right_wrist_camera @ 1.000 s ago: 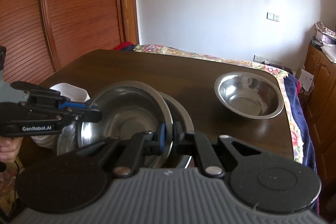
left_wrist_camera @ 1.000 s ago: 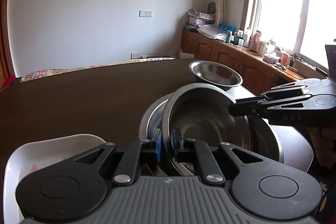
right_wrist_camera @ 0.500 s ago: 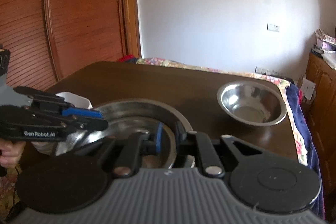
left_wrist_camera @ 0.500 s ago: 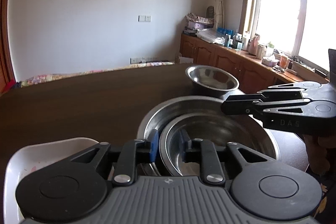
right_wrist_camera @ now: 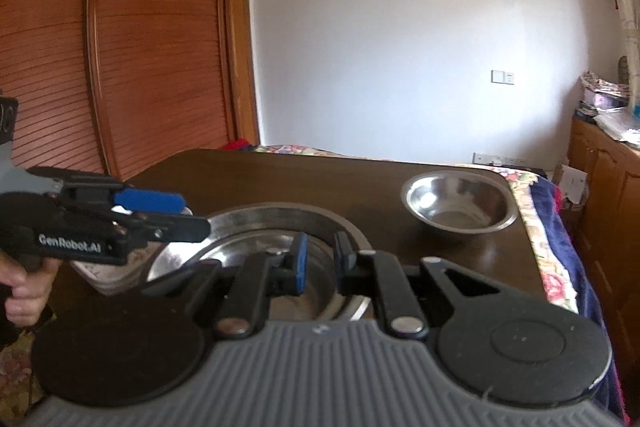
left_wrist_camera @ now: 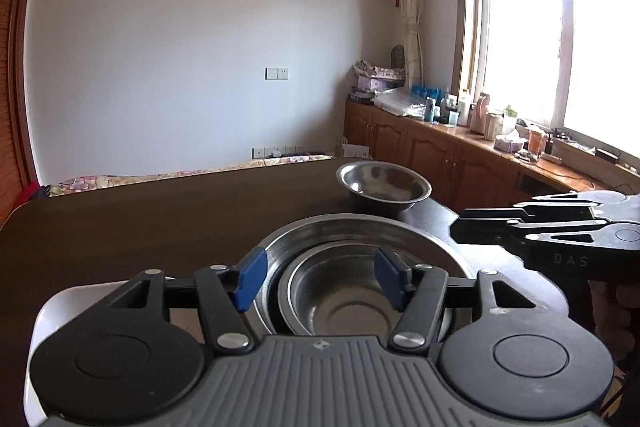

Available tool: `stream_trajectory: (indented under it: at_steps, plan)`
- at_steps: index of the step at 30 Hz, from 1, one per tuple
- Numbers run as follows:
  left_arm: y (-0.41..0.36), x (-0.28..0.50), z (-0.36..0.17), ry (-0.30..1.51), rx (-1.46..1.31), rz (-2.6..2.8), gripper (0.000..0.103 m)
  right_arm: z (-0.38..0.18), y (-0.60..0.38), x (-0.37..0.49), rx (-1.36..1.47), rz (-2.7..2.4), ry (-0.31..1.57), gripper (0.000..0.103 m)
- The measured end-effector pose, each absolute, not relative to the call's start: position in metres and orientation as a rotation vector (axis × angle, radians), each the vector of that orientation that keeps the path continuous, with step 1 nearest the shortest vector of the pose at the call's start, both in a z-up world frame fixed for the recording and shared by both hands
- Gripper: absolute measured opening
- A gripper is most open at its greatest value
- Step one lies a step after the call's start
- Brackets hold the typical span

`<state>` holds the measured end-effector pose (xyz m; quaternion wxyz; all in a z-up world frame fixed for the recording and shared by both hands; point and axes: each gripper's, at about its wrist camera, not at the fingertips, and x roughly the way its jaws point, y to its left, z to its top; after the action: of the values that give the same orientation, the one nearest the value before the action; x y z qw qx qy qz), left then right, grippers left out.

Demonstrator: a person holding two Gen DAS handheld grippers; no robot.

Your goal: Organize plates and bowls

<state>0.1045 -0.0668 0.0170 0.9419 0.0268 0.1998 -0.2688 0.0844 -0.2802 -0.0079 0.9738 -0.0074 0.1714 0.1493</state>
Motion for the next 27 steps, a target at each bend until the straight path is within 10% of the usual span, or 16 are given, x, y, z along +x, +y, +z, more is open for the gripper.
stream_trajectory:
  at_steps: [19, 27]
  plan:
    - [-0.084, 0.077, 0.041, 0.309, 0.045, -0.584, 0.103, 0.002, -0.319, 0.050, 0.011, 0.206, 0.257, 0.055]
    - [-0.091, 0.094, 0.047, 0.305, 0.043, -0.590, 0.103, -0.005, -0.328, 0.057, 0.016, 0.159, 0.207, 0.101]
